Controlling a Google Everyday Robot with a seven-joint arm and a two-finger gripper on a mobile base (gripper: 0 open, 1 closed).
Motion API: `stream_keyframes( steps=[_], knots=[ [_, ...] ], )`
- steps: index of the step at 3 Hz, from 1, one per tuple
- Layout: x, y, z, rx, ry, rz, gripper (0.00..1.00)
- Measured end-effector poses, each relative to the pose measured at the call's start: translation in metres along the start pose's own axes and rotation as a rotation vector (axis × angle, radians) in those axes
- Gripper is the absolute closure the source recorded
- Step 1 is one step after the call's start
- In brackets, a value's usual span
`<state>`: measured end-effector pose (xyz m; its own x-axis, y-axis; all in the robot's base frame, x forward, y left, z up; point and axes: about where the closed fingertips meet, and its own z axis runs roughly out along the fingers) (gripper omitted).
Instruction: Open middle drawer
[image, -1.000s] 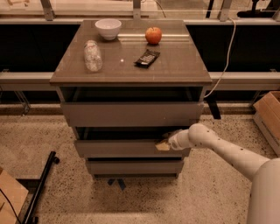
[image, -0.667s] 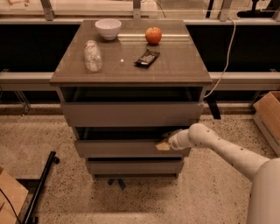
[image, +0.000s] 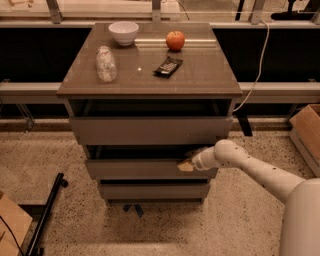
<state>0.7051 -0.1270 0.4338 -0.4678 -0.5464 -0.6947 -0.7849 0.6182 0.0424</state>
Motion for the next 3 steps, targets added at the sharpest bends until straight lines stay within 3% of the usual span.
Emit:
stream_keyframes(
  steps=[1, 2, 3],
  knots=[
    [0.000, 0.000, 0.000, 0.000, 0.000, 0.000, 0.03],
    [0.021, 0.021, -0.012, -0.029, 0.067, 0.032, 0.00],
    [0.028, 0.027, -0.018, -0.035, 0.092, 0.046, 0.19]
  ],
)
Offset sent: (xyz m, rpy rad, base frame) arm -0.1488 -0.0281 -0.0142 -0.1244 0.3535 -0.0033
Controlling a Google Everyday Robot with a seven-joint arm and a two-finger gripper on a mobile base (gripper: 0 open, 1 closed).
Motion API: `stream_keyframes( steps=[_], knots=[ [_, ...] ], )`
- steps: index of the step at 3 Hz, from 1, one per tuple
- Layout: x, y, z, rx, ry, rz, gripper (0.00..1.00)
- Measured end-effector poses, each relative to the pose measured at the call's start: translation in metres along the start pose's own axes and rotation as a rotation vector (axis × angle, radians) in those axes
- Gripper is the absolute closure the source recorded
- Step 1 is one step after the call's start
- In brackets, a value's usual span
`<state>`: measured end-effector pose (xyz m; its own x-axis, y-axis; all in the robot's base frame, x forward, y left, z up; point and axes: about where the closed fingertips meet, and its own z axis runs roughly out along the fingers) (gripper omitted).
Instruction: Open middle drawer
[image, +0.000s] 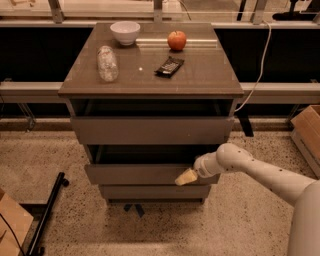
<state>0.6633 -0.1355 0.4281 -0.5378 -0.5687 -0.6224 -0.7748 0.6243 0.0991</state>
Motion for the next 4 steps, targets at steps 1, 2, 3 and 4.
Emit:
stream_keyframes(
  steps=[1, 2, 3, 4],
  knots=[
    [0.0037, 0.0034, -0.0022, -0.005, 0.011, 0.005, 0.49],
    [0.0034, 0.0035, -0.0025, -0.005, 0.011, 0.005, 0.74],
    [0.0014, 0.0038, -0.0050, -0.005, 0.011, 0.005, 0.97],
    [-0.0004, 0.0041, -0.0073, -0.005, 0.011, 0.005, 0.00]
  ],
)
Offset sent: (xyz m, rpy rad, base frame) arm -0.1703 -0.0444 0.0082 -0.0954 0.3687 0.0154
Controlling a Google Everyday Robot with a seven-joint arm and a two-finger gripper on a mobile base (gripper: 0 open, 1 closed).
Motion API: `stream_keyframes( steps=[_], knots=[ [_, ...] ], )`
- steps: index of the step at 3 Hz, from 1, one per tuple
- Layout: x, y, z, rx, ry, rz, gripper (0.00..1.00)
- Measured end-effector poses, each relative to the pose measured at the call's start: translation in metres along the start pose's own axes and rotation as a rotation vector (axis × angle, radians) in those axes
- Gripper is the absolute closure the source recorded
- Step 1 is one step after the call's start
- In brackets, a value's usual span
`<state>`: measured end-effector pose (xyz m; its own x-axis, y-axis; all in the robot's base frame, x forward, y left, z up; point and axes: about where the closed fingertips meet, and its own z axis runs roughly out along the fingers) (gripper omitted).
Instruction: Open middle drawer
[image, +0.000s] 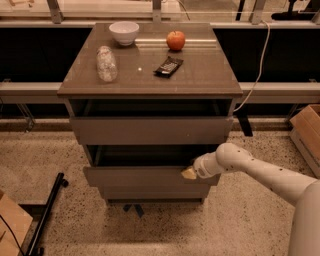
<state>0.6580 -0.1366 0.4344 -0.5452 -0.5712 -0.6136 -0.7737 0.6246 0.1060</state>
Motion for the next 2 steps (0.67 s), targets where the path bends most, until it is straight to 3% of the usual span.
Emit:
stream_keyframes(
  steps=[1, 2],
  knots=[
    [0.0000, 0.0000, 0.0000, 0.000, 0.000, 0.000, 0.00],
    [0.0095, 0.0037, -0.0041, -0.054, 0.036, -0.014, 0.00]
  ],
)
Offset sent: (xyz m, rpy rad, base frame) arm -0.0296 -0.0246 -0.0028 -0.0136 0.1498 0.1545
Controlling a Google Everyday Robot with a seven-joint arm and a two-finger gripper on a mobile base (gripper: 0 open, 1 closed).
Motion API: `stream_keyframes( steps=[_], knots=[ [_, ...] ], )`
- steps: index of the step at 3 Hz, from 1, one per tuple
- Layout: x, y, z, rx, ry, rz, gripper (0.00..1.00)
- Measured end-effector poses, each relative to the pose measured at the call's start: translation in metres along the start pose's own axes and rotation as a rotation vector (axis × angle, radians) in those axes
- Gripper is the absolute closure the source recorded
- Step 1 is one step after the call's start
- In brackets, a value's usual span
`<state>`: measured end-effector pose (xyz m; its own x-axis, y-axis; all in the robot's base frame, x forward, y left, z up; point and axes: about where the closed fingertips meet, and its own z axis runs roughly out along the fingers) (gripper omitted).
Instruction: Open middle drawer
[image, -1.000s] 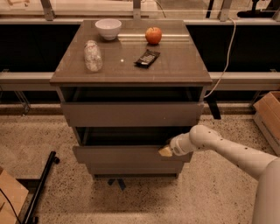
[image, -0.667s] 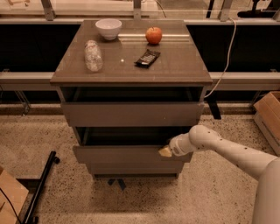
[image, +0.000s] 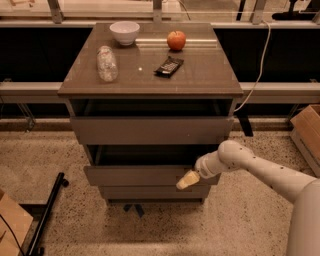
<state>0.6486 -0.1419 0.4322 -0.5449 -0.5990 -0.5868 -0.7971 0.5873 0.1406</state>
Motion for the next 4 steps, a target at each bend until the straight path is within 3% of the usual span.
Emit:
stream_keyframes(
  steps=[1, 2, 3, 4],
  knots=[
    [0.027, 0.015, -0.017, -0.086, 0.039, 0.012, 0.00],
    [0.026, 0.015, -0.016, -0.086, 0.039, 0.012, 0.18],
    [0.040, 0.026, -0.026, -0.125, 0.058, 0.023, 0.42],
    [0.039, 0.026, -0.026, -0.125, 0.058, 0.023, 0.66]
  ],
)
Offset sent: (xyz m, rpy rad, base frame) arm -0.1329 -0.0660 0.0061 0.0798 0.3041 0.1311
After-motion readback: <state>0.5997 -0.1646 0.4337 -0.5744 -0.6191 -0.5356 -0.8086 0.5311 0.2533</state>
